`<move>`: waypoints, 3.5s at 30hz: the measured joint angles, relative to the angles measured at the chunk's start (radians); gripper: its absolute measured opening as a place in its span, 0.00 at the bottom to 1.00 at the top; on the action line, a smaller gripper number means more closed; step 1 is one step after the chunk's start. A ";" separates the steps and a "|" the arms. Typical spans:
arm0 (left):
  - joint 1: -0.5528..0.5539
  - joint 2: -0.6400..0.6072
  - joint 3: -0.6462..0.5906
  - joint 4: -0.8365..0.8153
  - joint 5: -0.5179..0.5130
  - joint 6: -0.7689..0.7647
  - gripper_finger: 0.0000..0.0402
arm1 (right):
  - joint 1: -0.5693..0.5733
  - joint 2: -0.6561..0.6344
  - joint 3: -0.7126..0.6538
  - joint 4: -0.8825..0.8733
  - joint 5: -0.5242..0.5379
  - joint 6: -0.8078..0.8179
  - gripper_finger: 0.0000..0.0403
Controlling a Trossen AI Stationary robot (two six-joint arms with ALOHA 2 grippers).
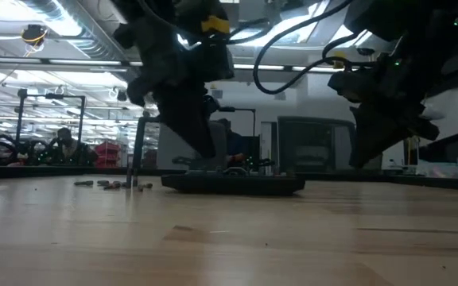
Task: Prefit tool cases
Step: Remove the orange socket bit from the black prefit tool case
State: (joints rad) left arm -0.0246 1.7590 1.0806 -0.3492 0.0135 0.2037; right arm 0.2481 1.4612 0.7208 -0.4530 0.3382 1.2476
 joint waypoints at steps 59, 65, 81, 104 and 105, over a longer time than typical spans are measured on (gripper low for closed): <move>0.000 0.064 -0.029 0.077 0.021 -0.044 0.00 | -0.022 0.241 -0.001 0.751 -0.043 -0.074 0.00; 0.000 0.064 -0.029 0.086 0.020 -0.055 0.00 | -0.021 0.321 0.000 0.796 -0.043 -0.010 0.00; 0.014 -0.070 -0.019 0.067 -0.009 -0.048 0.00 | -0.022 0.370 0.005 0.779 -0.091 0.066 0.00; 0.039 0.016 -0.026 0.097 0.090 -0.024 0.31 | -0.022 0.372 0.001 0.793 -0.095 0.063 0.00; 0.039 0.021 -0.026 0.101 0.089 -0.027 0.31 | -0.022 0.372 0.000 0.794 -0.095 0.063 0.00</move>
State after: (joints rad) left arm 0.0139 1.7804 1.0546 -0.2483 0.1025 0.1768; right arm 0.2260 1.8328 0.7212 0.3405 0.2436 1.3104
